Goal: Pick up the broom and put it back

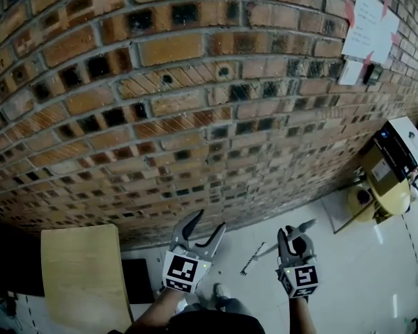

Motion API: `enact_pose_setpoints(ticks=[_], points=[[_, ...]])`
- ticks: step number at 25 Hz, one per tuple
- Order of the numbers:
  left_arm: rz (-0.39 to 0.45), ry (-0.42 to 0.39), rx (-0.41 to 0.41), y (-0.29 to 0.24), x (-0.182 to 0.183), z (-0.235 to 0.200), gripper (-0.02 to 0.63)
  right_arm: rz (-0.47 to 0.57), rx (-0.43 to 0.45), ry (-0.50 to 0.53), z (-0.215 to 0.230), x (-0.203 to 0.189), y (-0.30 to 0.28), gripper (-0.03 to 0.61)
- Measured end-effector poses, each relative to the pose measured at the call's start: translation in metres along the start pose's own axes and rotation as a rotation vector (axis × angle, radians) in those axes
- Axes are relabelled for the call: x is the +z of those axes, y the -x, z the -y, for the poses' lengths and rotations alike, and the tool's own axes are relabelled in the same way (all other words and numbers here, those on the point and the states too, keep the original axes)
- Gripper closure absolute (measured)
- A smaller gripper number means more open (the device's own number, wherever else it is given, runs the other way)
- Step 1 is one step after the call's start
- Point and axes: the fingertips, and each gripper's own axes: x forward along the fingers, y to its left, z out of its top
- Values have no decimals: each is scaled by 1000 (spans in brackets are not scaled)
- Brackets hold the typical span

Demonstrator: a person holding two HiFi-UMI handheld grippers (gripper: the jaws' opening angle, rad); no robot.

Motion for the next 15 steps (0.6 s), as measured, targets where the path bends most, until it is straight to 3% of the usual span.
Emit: enact_pose_setpoints(ticks=[6,15], points=[[-56,3,-56,-36,-30,13,371,-135,-37,-23,27,-87,-11,512],[-149,18,-72,-72,-75,9,370,-308,-79,-47,44,-193,-47,514]])
